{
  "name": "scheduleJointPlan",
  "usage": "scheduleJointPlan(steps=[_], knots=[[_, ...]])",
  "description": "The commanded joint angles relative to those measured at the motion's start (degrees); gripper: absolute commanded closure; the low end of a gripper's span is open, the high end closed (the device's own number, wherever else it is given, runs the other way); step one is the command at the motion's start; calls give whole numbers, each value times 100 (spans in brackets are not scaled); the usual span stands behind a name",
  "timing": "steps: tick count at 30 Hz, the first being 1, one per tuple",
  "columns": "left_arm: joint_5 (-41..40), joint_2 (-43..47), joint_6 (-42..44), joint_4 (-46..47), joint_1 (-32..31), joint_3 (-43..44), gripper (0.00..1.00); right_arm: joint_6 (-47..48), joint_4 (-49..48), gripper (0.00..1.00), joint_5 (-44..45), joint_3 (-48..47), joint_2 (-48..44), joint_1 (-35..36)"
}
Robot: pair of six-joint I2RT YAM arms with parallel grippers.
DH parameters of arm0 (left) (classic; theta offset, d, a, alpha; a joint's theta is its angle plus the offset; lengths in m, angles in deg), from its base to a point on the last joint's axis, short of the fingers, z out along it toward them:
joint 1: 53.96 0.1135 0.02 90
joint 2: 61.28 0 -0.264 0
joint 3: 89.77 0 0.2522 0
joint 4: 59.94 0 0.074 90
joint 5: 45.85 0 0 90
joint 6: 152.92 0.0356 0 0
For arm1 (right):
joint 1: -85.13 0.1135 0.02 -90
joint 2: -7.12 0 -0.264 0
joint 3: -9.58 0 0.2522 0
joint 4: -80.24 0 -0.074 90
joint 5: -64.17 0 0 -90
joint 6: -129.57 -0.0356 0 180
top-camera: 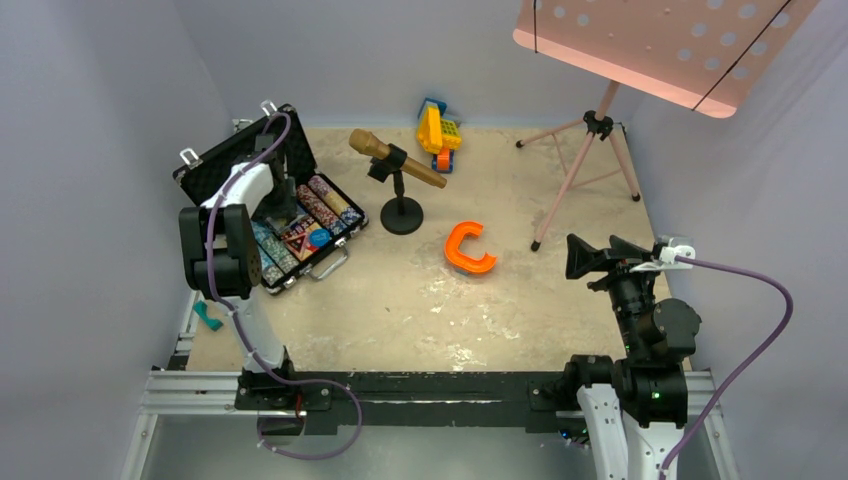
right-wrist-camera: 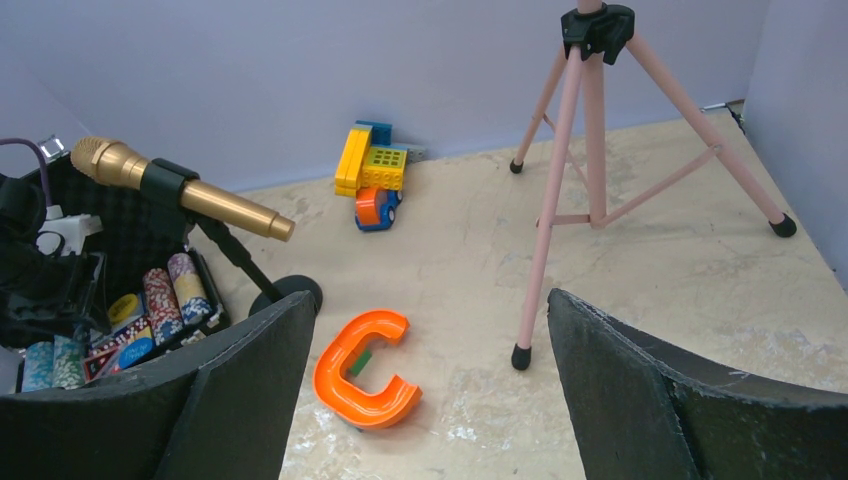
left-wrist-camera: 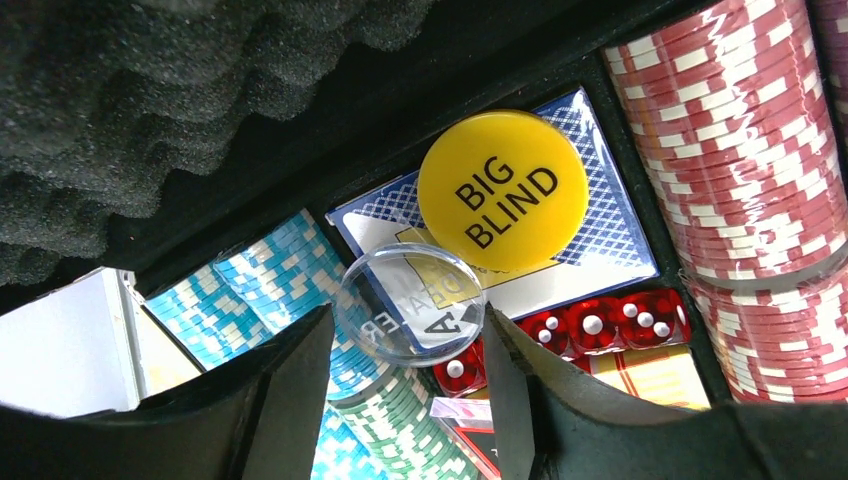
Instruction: Pack up texas hold em set
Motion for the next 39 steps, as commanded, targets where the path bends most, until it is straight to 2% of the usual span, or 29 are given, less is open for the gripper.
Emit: scheduleJointPlan(steps=[1,6,14,31,34,39], knots=[[-80,34,56,-17,32,218,37,35,-121,10,76,-36,44,27],[-32,83,31,-17,24,218,29,33,-125,9,75,-29,43,27],[102,321,9,34,10,150,28,32,-135,9,69,-32,43,27],[1554,2770,86,186,-205,-693,25,32,-148,9,56,-15,50,27],[1754,3111,266,286,-192,-575,25,39,-135,10,67,-26,68,27],[1318,3137,512,370,-122,185,25,61,-128,10,85,-32,112,27]])
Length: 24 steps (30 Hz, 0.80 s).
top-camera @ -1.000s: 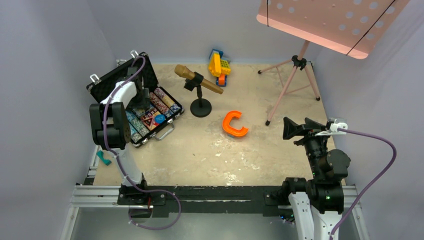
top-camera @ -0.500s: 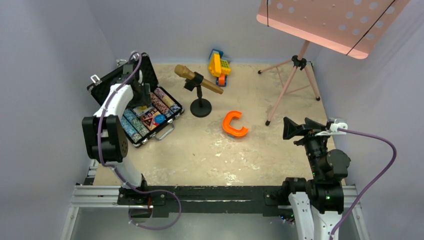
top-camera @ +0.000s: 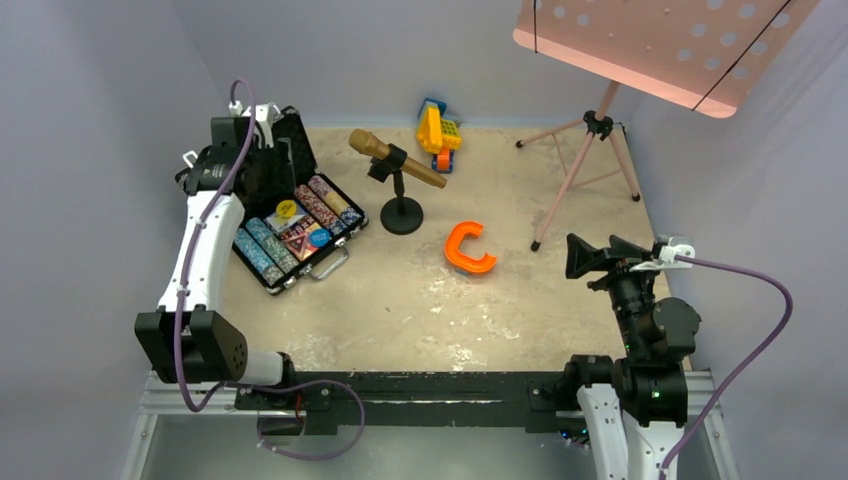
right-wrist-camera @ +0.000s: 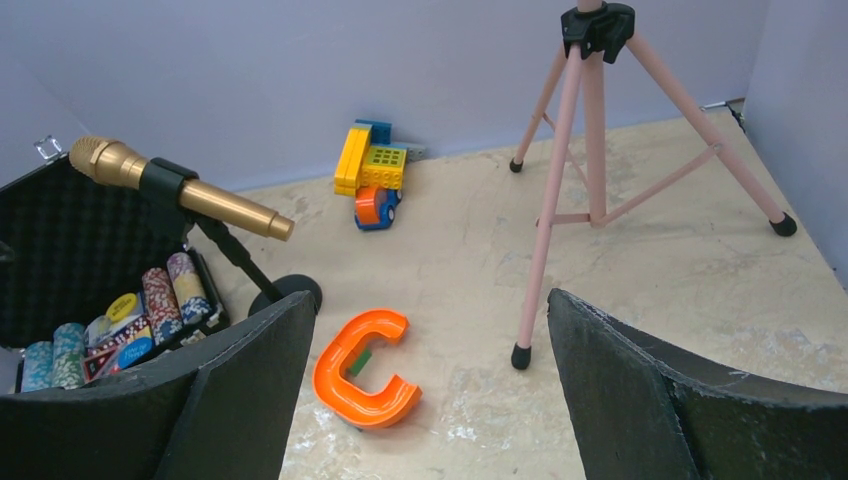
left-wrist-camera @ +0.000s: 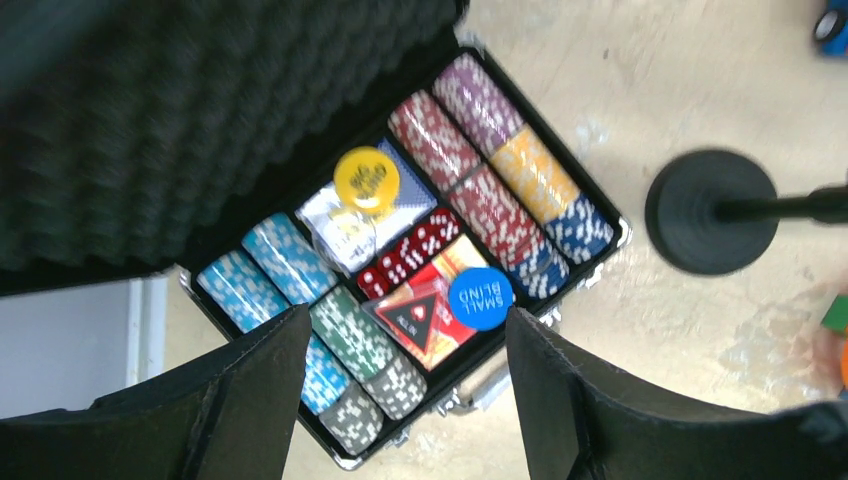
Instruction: Pack up texas hold em set
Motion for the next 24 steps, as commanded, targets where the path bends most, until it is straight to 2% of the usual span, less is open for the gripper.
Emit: scheduleJointPlan(steps=[1,5,12,18,24], knots=[[-274,-32,352,285,83,937,25,62,-127,10,85,-31,100,27],[-629,-487,436,104,148,1974,23,77,-106,10,115,-33,96,27],[-759,-1949,227,-771,400,3844,22,76,-107,10,138,-31,89,27],[-327,-2787,-199,-993,857,4588,21,78,-107,10,123,-37,91,27],[244,-2830,-359,-762,1110,4320,21,75,-113,10,127,-34,95,27]])
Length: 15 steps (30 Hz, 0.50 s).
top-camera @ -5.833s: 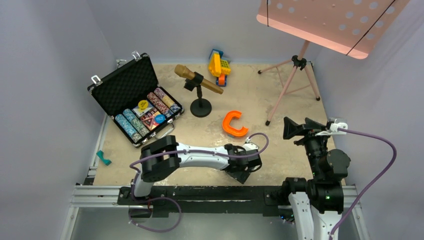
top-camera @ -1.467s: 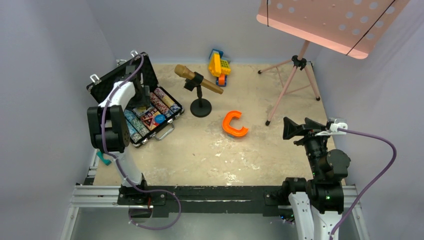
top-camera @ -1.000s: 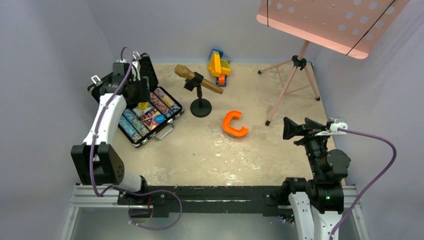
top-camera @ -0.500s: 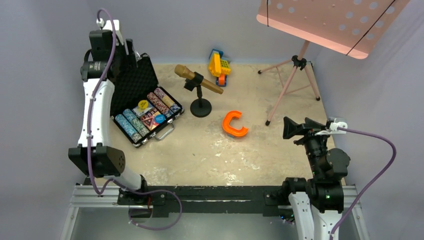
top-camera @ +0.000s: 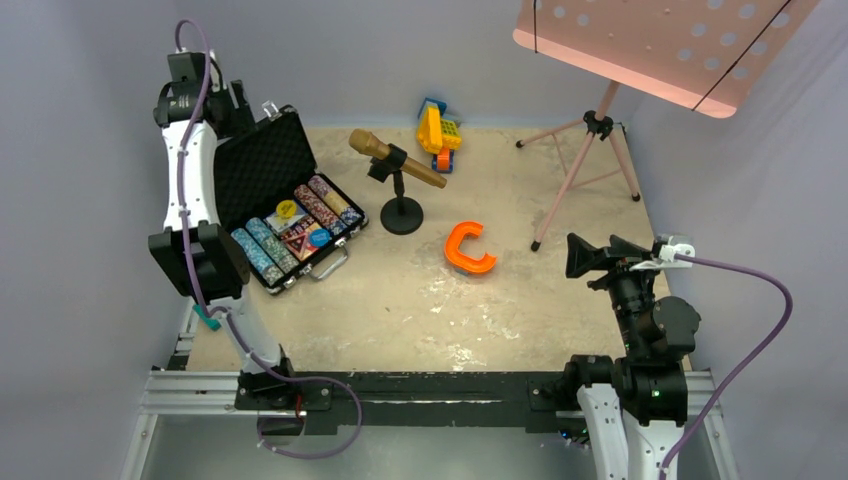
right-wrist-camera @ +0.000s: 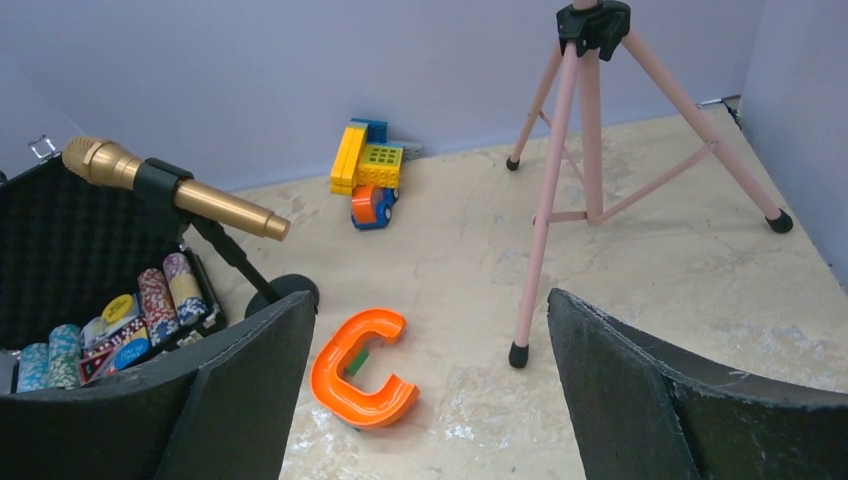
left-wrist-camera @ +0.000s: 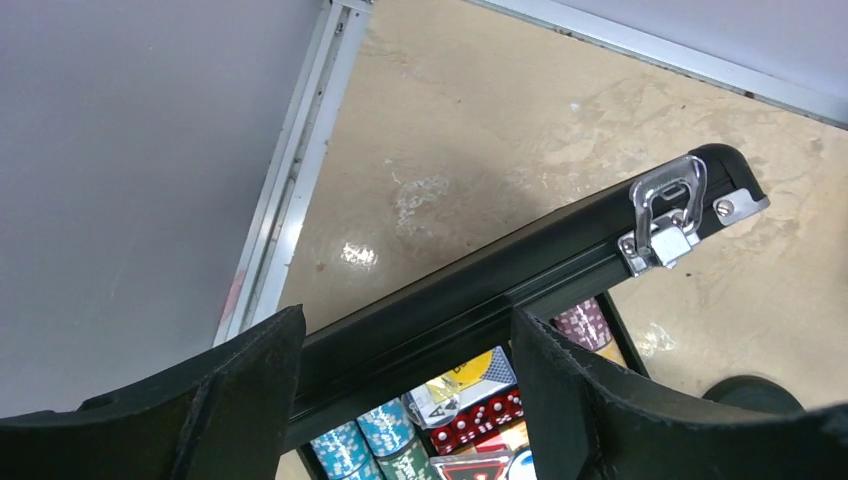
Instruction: Pack up texas hold em set
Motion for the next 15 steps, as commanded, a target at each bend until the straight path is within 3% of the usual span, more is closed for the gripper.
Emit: scheduleJointPlan(steps=[1,15], knots=[[584,236,-183,148,149,-36,21,77,-100,10,84,-37,54,27],[1473,471,-532,596,151,-1375,22,77,-77,10,50,-45,-24,27]])
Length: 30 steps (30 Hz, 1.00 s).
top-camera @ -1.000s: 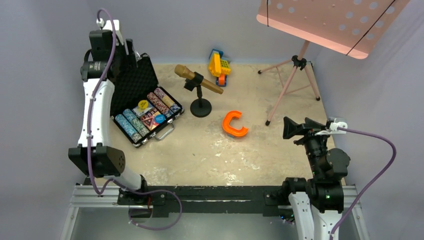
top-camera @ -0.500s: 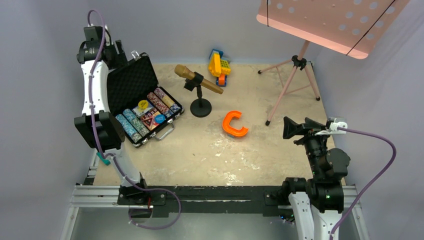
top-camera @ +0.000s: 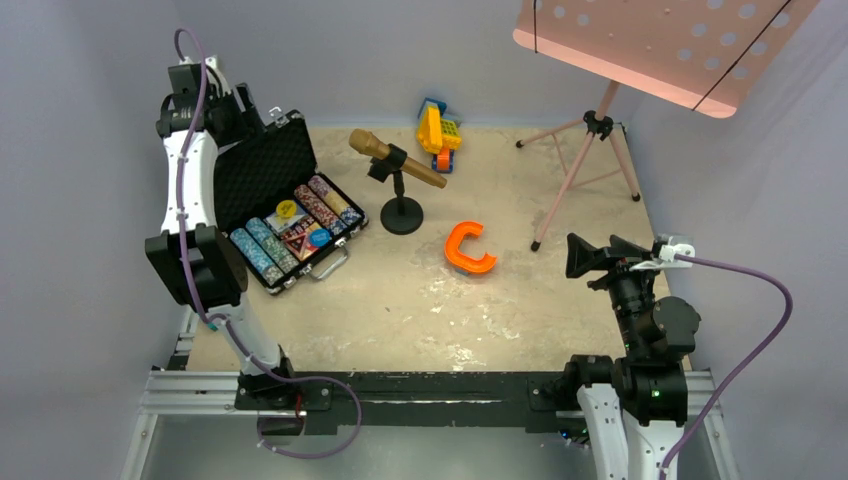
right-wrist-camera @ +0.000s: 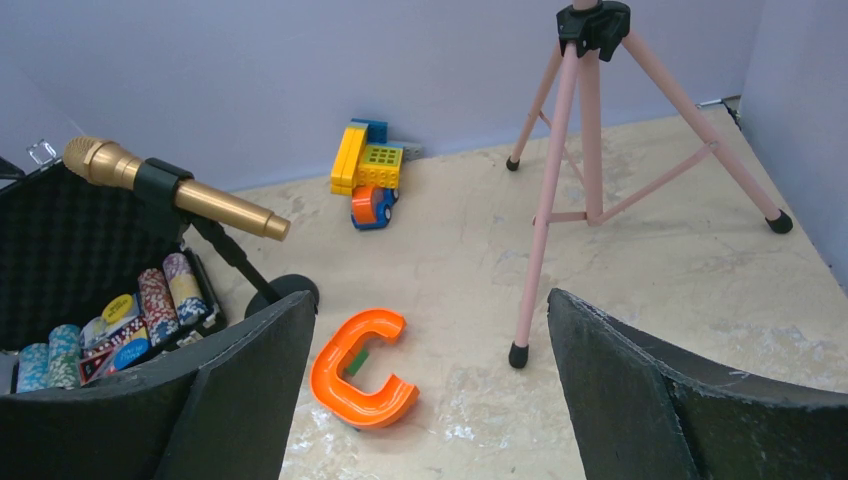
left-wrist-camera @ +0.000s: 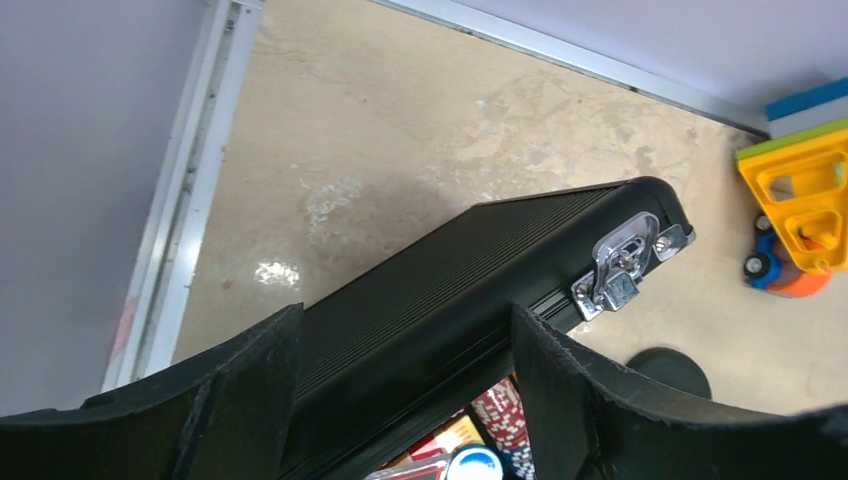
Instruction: Pack up texas hold em set
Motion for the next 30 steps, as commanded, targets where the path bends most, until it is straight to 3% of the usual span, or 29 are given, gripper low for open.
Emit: scheduleJointPlan(steps=[1,9,18,24,30], knots=[[495,321,-255,54,-11,-834,22,70,-79,9,45,-49,-29,27],[1137,1045,-797,473,-78,-2167,23,40,-80,10,18,-46,-92,35],[1804,2776,-949,923,-255,-3668,23,25,-56,9,33,-64,-151,52],[1092,3829,-775,967,-671,-4499,27,25,-53,9,44,-56,-163,59],[-12,4271,-776,1033,-1448,-5165,36,23,-71,9,44,-30,-162,62]])
